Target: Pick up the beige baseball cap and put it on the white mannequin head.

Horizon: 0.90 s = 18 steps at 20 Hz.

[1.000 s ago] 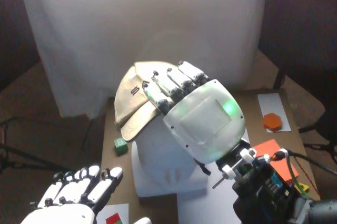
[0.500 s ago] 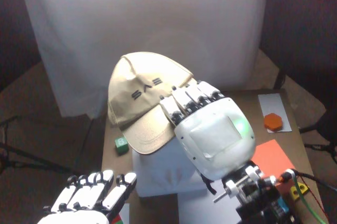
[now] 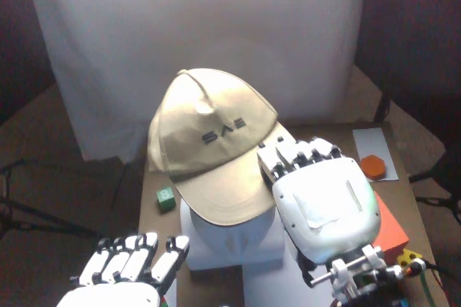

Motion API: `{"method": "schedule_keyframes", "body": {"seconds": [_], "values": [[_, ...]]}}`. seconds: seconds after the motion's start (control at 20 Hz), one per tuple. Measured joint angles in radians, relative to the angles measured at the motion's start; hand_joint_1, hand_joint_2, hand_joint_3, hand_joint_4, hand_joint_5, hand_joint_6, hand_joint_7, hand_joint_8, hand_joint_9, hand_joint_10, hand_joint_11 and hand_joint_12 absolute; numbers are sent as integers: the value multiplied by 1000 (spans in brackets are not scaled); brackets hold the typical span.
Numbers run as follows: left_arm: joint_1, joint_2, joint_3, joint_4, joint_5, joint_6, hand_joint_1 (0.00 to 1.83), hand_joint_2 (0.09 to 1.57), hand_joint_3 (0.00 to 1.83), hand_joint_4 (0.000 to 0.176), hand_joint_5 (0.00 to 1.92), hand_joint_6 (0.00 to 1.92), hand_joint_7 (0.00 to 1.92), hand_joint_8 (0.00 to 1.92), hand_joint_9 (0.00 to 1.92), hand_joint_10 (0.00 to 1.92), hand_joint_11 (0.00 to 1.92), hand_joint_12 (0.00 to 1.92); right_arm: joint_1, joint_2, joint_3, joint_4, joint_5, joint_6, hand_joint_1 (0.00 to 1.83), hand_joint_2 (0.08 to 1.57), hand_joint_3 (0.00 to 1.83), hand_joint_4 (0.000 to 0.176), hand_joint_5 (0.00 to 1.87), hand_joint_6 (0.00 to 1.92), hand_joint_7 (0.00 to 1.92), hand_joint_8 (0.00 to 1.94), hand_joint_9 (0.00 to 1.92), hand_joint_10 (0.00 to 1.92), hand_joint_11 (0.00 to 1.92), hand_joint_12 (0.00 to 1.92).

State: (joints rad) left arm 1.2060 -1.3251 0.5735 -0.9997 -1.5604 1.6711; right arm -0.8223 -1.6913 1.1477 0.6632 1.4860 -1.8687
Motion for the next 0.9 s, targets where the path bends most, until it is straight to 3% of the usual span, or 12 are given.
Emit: {"method": "schedule_keyframes", "body": {"seconds": [0.3,0.9], "values": [[-14,-1,15,-19,1,1,0,1144,0,149,141,0,106,2,104,0,0,538,-41,1,-76,51,17,-45,1335,1234,0,0,735,1255,650,1416,787,1543,767,1615],[-31,-1,61,-30,7,-41,0,1146,1,149,140,0,107,0,104,0,0,574,-66,3,-97,101,-32,-72,1336,1233,0,0,726,1263,661,1411,791,1536,766,1611]]}}
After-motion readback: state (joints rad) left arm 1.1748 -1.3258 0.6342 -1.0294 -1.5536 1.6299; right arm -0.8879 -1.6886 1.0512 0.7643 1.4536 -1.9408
